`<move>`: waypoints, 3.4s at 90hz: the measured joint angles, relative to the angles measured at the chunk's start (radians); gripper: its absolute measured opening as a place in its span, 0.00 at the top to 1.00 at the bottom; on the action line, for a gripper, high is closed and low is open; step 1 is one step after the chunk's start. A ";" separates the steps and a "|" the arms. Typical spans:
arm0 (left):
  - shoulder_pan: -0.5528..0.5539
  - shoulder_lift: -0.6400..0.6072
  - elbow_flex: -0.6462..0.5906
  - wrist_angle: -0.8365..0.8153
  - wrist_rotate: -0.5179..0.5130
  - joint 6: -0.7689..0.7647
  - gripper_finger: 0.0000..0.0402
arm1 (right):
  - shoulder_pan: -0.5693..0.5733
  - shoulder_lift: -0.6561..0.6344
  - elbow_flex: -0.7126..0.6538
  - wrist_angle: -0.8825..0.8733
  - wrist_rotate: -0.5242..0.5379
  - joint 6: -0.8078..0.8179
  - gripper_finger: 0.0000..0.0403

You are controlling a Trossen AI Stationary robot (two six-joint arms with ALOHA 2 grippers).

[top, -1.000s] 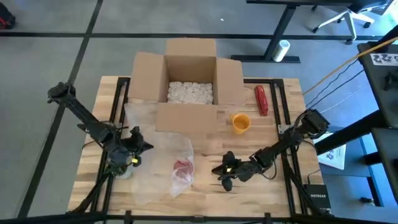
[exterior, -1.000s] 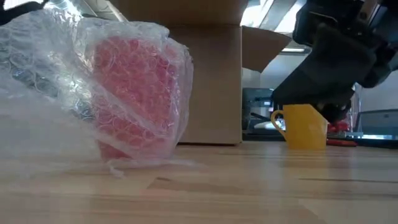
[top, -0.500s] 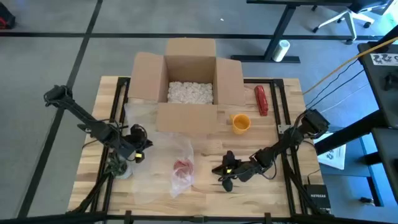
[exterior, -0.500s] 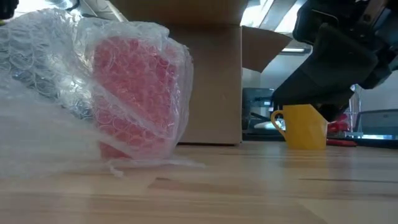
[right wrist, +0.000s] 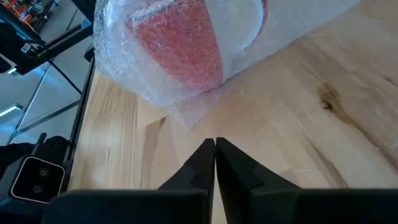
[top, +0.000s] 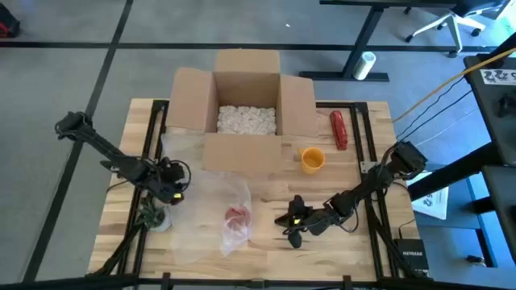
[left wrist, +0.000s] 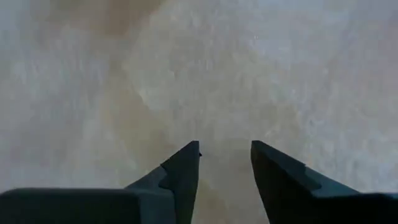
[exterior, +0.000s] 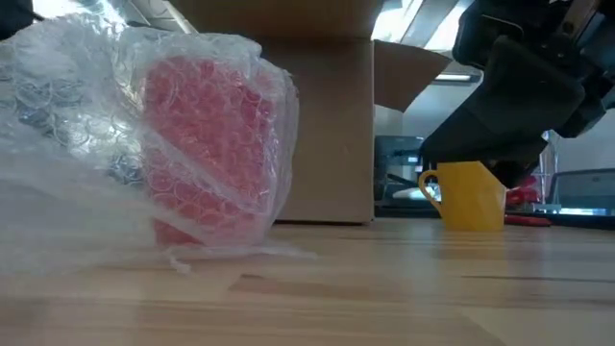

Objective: Wrap mug
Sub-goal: Wrap the red mug with bubble wrap

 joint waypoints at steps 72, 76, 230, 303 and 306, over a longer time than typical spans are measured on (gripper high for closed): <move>0.013 0.027 0.000 0.850 -0.029 0.419 1.00 | -0.001 0.000 0.000 0.030 0.010 -0.005 1.00; 0.024 0.031 0.000 0.910 -0.023 0.445 1.00 | -0.006 0.000 0.001 0.040 0.016 -0.022 1.00; 0.150 0.637 0.339 1.356 0.418 0.546 0.68 | -0.392 -0.072 0.450 -0.465 -0.327 -0.374 1.00; 0.085 0.208 0.338 0.497 0.160 0.418 0.67 | -0.306 0.279 1.054 -0.983 -0.614 -0.295 1.00; 0.067 0.205 0.338 0.451 0.146 0.382 0.67 | -0.304 0.296 1.090 -1.008 -0.614 -0.285 1.00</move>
